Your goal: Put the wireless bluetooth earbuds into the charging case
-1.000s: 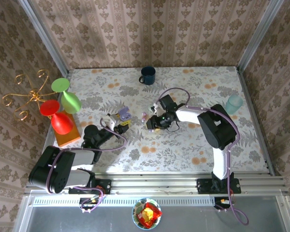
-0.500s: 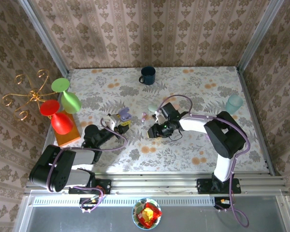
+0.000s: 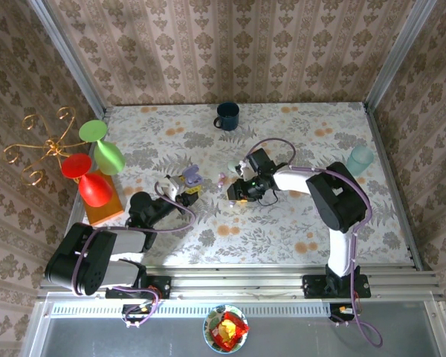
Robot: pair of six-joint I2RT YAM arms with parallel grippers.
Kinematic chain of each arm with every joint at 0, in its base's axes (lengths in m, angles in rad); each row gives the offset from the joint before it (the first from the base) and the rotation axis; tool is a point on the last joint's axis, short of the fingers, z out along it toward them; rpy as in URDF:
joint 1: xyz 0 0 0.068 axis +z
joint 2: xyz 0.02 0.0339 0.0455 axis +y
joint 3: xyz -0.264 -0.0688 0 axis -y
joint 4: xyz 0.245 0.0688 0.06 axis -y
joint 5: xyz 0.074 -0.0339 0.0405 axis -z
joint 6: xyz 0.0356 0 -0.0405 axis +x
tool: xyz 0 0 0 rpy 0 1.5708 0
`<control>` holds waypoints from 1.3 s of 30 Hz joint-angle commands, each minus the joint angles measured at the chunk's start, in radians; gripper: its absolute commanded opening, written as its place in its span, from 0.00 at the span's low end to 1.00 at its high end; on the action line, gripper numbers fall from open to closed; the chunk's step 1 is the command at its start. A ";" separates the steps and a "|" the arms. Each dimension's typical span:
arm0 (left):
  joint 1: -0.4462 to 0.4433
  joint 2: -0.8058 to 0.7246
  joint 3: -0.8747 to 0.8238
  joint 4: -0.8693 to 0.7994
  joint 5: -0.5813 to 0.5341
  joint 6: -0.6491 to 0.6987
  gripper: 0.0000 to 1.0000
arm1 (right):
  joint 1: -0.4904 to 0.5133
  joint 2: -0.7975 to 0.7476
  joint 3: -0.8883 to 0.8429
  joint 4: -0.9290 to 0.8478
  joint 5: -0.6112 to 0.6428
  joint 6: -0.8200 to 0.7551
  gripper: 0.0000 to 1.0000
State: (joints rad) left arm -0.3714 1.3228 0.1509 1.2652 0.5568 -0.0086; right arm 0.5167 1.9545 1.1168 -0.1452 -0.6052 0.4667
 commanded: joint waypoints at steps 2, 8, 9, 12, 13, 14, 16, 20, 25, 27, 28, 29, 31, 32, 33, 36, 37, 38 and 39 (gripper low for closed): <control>0.003 0.003 0.009 0.031 0.024 -0.023 0.34 | 0.005 0.035 0.011 -0.026 -0.057 -0.026 0.39; 0.003 0.002 0.009 0.032 0.020 -0.021 0.34 | 0.005 0.027 -0.018 -0.014 -0.065 -0.022 0.35; 0.003 0.003 0.009 0.032 0.020 -0.020 0.34 | 0.005 0.026 -0.021 -0.014 -0.064 -0.025 0.35; 0.006 0.003 0.009 0.032 0.018 -0.020 0.34 | 0.007 0.025 -0.026 -0.016 -0.058 -0.031 0.33; 0.005 0.002 0.009 0.032 0.018 -0.020 0.34 | 0.006 0.025 -0.026 -0.018 -0.053 -0.032 0.31; 0.002 0.002 0.008 0.033 0.018 -0.021 0.34 | 0.006 0.028 -0.026 -0.023 -0.047 -0.034 0.30; 0.004 0.000 0.008 0.032 0.018 -0.021 0.34 | 0.006 0.034 -0.023 -0.034 -0.032 -0.037 0.29; 0.003 -0.002 0.009 0.031 0.019 -0.022 0.34 | 0.012 0.038 -0.015 -0.062 -0.004 -0.055 0.26; 0.003 0.002 0.008 0.031 0.019 -0.017 0.34 | 0.021 0.026 -0.008 -0.096 0.052 -0.071 0.22; 0.003 0.005 0.008 0.031 0.019 -0.012 0.34 | 0.022 0.010 -0.010 -0.093 0.059 -0.071 0.22; 0.003 0.008 0.009 0.031 0.020 -0.010 0.34 | 0.022 -0.002 -0.013 -0.090 0.063 -0.069 0.21; 0.003 0.011 0.011 0.031 0.023 -0.008 0.34 | 0.022 -0.015 -0.015 -0.088 0.073 -0.068 0.21; 0.001 0.022 0.014 0.031 0.028 0.004 0.34 | 0.022 -0.053 -0.025 -0.086 0.108 -0.064 0.20; -0.003 0.029 0.016 0.031 0.028 0.009 0.34 | 0.022 -0.072 -0.030 -0.085 0.122 -0.064 0.20; -0.006 0.036 0.019 0.031 0.028 0.014 0.34 | 0.022 -0.094 -0.037 -0.083 0.134 -0.064 0.20; -0.023 0.055 0.028 0.030 0.030 0.034 0.34 | 0.020 -0.160 -0.056 -0.083 0.165 -0.058 0.20; -0.030 0.063 0.030 0.030 0.030 0.039 0.34 | 0.020 -0.184 -0.062 -0.089 0.176 -0.058 0.20; -0.036 0.069 0.033 0.030 0.031 0.045 0.34 | 0.020 -0.204 -0.067 -0.092 0.183 -0.056 0.20; -0.043 0.076 0.037 0.030 0.034 0.053 0.34 | 0.020 -0.234 -0.073 -0.094 0.192 -0.055 0.20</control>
State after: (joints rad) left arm -0.3996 1.3846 0.1577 1.2648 0.5648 0.0074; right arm 0.5350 1.8019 1.0588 -0.2100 -0.4728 0.4183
